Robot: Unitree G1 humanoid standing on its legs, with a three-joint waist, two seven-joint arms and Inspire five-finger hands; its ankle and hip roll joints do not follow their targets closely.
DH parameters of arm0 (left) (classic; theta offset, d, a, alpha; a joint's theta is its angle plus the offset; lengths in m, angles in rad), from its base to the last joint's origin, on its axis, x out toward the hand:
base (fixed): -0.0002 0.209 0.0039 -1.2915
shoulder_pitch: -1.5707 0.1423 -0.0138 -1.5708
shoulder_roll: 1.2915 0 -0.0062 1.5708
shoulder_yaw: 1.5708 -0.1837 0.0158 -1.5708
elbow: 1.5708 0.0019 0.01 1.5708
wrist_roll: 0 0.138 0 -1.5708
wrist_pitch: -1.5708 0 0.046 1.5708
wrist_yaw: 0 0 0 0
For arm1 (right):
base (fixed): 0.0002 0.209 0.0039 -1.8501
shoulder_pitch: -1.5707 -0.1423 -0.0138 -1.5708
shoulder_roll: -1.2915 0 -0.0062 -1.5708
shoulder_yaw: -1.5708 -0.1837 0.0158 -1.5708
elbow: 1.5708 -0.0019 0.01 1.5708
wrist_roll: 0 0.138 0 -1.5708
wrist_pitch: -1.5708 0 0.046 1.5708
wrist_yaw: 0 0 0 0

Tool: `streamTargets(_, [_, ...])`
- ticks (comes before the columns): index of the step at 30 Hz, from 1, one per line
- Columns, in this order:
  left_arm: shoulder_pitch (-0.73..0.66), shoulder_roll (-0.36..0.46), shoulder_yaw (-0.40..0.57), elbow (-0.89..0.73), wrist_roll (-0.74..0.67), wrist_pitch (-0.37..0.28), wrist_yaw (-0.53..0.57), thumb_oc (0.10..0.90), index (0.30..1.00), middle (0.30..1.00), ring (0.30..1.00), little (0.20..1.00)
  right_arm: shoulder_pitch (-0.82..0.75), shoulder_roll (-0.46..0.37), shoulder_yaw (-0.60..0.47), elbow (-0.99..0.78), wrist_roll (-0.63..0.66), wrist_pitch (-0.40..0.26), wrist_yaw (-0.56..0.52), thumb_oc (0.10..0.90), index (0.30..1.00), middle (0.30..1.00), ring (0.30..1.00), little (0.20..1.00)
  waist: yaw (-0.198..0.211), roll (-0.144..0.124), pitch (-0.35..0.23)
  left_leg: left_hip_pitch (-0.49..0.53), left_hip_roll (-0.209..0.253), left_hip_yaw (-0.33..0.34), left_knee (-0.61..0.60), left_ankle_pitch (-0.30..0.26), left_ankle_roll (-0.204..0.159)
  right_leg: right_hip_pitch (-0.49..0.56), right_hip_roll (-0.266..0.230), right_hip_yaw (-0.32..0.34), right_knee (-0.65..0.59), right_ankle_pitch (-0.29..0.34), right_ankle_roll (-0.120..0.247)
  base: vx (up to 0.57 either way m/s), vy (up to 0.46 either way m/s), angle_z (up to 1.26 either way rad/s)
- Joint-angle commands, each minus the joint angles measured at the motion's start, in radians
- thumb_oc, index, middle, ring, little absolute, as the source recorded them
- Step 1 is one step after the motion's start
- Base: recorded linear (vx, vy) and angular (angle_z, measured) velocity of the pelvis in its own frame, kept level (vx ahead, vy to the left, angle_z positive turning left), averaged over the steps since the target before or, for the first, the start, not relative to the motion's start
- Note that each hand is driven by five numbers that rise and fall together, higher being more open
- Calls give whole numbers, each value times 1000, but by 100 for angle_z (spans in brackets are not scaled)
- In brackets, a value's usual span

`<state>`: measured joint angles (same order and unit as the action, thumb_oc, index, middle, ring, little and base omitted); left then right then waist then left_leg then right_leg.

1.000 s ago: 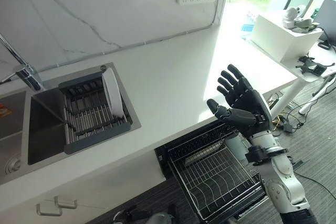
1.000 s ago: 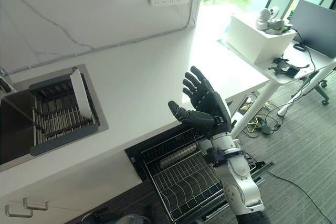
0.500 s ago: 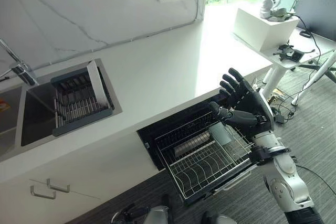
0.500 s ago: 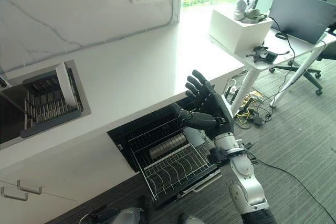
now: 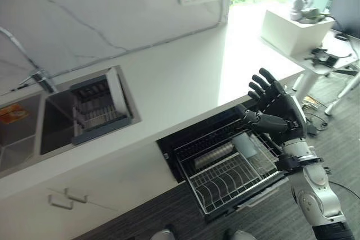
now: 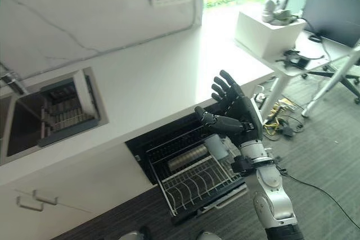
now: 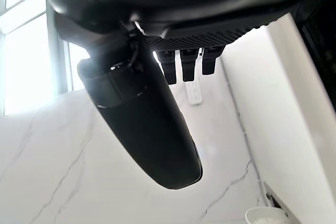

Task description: Place the dishes in the dishwasher.

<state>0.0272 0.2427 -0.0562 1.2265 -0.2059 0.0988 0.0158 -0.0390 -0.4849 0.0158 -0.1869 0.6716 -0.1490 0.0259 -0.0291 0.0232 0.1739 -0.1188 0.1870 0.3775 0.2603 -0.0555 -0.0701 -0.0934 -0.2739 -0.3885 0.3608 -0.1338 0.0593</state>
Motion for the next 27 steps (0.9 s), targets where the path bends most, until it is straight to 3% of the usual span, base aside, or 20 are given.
streamTargets(1, [5, -32, -46, -50, 89, 31, -69, 800, 900, 900, 900, 900, -88, 14, -55, -118, 1, -121, -1, 800, 900, 900, 900, 900, -14, -17, -16, 26, -59, -102, 40, -146, 46, 65, 31, 49, -61, -35, 88, 64, 282, 27])
streamTargets(5, [-17, -13, -90, -73, 18, 91, -38, 800, 900, 900, 900, 900, -98, 33, -48, -119, 18, -129, -9, 800, 900, 900, 900, 900, -11, -14, -17, 35, -91, -107, 40, -176, 84, 68, 49, 40, -61, -7, 92, 36, 171, 21])
streamTargets(7, [-22, -10, -99, -56, 23, 87, -45, 800, 900, 900, 900, 900, -91, 28, -51, -135, 24, -140, 13, 800, 900, 900, 900, 900, -27, -17, -12, 21, -110, -127, 40, -184, 86, 24, 105, 75, -61, -18, 76, 36, 82, 10])
streamTargets(9, [-15, -8, -97, -52, -1, 83, -34, 800, 900, 900, 900, 900, -97, 18, -55, -128, 38, -144, 6, 800, 900, 900, 900, 900, -23, -23, -19, 17, -126, -131, 40, -185, 90, 17, 109, 92, -61, -24, 74, 58, -20, 32])
streamTargets(15, [19, -27, -101, -58, 5, 64, -43, 800, 900, 900, 900, 900, -132, 20, -33, -92, 24, -168, -6, 800, 900, 900, 900, 900, 14, -30, -38, 12, -125, -113, 40, -188, 82, 9, 82, 50, -61, -41, 78, 19, -52, 24])
streamTargets(27, [61, -39, -76, -27, 35, 47, -39, 800, 900, 900, 900, 900, -190, -16, -16, -61, -36, -47, -38, 800, 900, 900, 900, 900, 53, -39, -60, 16, -110, -128, 40, -182, 53, 30, 84, 20, -61, -60, 71, 38, -36, 10])
